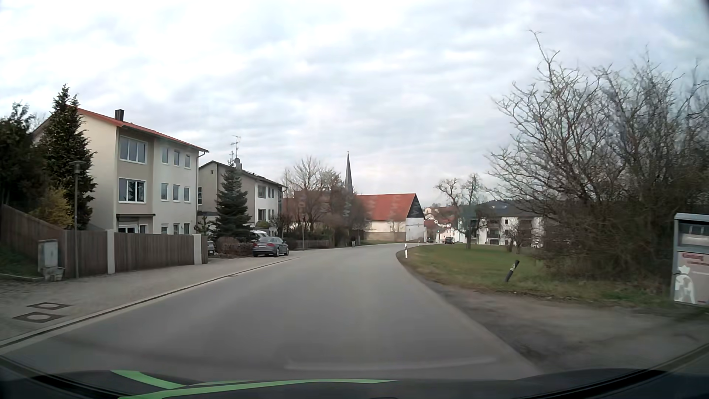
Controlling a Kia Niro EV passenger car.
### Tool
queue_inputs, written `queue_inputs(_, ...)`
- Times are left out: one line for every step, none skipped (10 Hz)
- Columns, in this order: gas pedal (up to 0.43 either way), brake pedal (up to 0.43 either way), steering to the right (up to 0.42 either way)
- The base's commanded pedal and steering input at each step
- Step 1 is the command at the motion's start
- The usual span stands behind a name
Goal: Follow the waypoints while adhering to traffic rules and regulations
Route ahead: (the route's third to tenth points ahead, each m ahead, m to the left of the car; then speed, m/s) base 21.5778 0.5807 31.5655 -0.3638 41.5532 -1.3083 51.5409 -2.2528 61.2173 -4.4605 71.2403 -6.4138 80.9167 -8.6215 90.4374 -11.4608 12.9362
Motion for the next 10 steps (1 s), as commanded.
queue_inputs(0.028,0.0,0.005)
queue_inputs(0.028,0.0,0.005)
queue_inputs(0.028,0.0,0.006)
queue_inputs(0.028,0.0,0.007)
queue_inputs(0.028,0.0,0.007)
queue_inputs(0.028,0.0,0.008)
queue_inputs(0.028,0.0,0.008)
queue_inputs(0.028,0.0,0.009)
queue_inputs(0.028,0.0,0.009)
queue_inputs(0.02,0.0,0.01)
